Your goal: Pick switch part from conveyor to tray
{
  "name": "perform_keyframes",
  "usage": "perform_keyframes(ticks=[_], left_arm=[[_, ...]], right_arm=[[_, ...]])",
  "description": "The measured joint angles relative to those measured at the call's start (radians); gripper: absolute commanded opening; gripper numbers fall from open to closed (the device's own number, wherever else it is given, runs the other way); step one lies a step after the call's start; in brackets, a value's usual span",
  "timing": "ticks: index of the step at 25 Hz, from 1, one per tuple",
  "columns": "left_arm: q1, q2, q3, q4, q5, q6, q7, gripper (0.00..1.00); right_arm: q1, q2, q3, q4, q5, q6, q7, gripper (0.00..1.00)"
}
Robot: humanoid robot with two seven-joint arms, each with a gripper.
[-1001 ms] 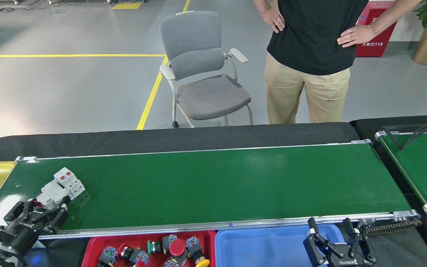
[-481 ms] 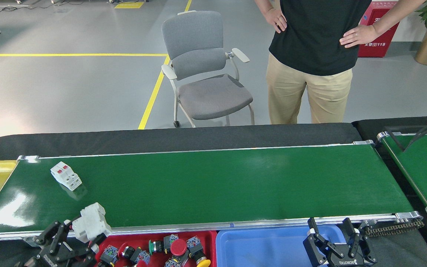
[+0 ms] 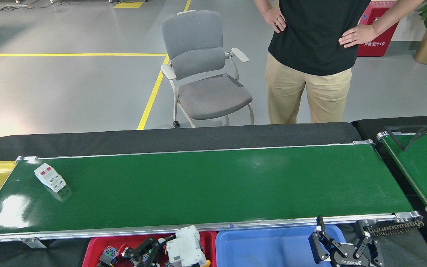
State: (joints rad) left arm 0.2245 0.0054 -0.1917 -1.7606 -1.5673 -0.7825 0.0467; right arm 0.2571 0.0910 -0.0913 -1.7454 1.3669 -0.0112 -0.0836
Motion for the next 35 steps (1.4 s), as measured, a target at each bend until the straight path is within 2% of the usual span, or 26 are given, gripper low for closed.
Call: perform_keyframes(ticks=[2, 3, 4, 7, 8, 15, 19, 22, 24, 27, 31, 33, 35], left_arm=[[-0.001, -0.047, -0.044, 0.0, -0.046, 0.0, -0.005, 0.23], [-0.005, -0.061, -0.059, 0.0, -0.06, 0.0, -0.012, 0.28], [-0.017, -0.071, -0.085, 0.0, -0.068, -0.006, -0.025, 0.39], [-0.042, -0.074, -0.164, 0.0, -0.072, 0.051, -0.066, 0.87], [-0.041, -0.074, -0.184, 0.0, -0.072, 0.076, -0.072, 0.99], [-0.035, -0.074, -0.185, 0.0, -0.06, 0.156, -0.086, 0.99], [-0.029, -0.07, 0.075, 0.0, 0.089, 0.18, -0.061, 0.99], [-0.023, -0.025, 0.321, 0.001, 0.186, 0.164, -0.049, 0.99], [-0.023, 0.0, 0.484, 0.023, 0.202, 0.154, -0.045, 0.99], [-0.023, 0.032, 0.679, 0.137, 0.204, 0.145, -0.031, 0.99], [-0.019, 0.2, 0.767, 0.335, 0.204, 0.14, 0.066, 0.99], [-0.017, 0.233, 0.775, 0.404, 0.204, 0.14, 0.114, 0.99], [-0.011, 0.236, 0.776, 0.426, 0.204, 0.141, 0.139, 0.99]], right_arm=[[0.0, 0.0, 0.0, 0.0, 0.0, 0.001, -0.002, 1.0], [0.0, 0.0, 0.0, 0.0, 0.0, 0.001, -0.004, 1.0], [0.0, 0.0, 0.0, 0.0, 0.0, 0.001, -0.006, 1.0], [0.0, 0.0, 0.004, 0.0, 0.0, 0.001, -0.008, 1.0], [0.0, 0.0, 0.009, 0.0, 0.0, 0.001, -0.009, 1.0], [0.0, 0.0, 0.014, 0.0, 0.0, 0.001, -0.009, 1.0], [0.0, 0.0, 0.014, 0.0, 0.0, 0.001, -0.014, 1.0], [0.0, 0.0, 0.014, 0.0, 0.0, 0.001, -0.016, 1.0], [0.0, 0.0, 0.014, 0.0, 0.0, 0.001, -0.016, 1.0], [0.0, 0.0, 0.014, 0.0, 0.0, 0.001, -0.016, 1.0], [0.0, 0.0, 0.014, 0.0, 0.0, 0.001, -0.017, 1.0], [0.0, 0.0, 0.014, 0.0, 0.0, 0.001, -0.017, 1.0], [0.0, 0.0, 0.014, 0.0, 0.0, 0.001, -0.017, 1.0]])
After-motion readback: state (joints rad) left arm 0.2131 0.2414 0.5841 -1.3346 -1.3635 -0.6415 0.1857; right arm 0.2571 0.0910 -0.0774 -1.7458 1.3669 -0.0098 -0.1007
